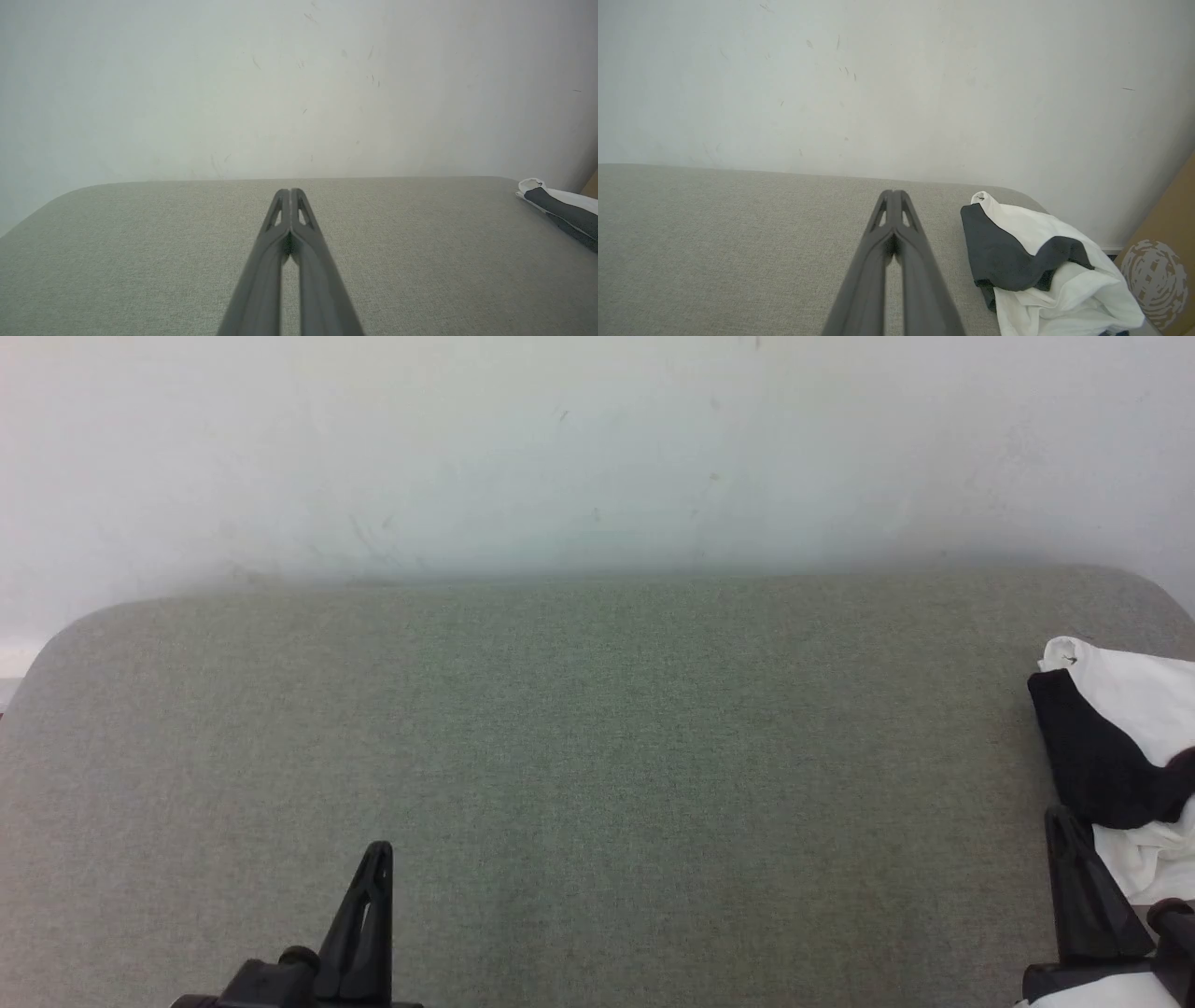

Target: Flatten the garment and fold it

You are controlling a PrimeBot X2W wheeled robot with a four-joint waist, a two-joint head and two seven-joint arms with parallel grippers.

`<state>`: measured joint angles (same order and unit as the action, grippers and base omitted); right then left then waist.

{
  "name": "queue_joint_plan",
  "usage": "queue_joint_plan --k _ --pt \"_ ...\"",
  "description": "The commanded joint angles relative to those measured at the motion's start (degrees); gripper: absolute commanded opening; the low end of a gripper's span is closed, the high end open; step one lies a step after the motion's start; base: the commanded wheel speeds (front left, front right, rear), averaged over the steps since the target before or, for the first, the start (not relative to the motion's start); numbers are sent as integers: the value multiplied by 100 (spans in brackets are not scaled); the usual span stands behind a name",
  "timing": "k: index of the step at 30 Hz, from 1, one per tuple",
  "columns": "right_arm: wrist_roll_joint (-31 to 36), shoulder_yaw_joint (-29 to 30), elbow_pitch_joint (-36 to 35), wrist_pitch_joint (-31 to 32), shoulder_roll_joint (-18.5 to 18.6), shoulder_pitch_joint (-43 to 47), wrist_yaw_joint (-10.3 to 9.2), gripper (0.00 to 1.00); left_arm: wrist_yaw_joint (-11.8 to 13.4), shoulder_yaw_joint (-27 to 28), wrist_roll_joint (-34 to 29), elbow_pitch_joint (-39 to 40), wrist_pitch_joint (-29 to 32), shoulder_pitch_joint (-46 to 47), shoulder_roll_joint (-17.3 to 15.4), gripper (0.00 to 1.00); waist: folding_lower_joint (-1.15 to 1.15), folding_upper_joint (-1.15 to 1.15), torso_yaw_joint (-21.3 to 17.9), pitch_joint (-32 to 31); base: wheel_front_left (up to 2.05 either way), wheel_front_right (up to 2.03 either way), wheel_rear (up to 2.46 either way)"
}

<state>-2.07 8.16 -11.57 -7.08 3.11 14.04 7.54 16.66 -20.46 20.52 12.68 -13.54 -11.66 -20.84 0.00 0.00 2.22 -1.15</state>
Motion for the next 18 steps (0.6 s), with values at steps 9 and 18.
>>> queue_joint_plan --k 9,18 --pt "31 -83 114 66 -5 -187 -1 0 -175 201 -220 -128 123 158 182 0 0 0 -18 9 0 0 0" --pt "46 -145 203 121 -6 -291 -1 0 -302 358 -376 -225 227 244 319 0 0 0 -35 18 0 0 0"
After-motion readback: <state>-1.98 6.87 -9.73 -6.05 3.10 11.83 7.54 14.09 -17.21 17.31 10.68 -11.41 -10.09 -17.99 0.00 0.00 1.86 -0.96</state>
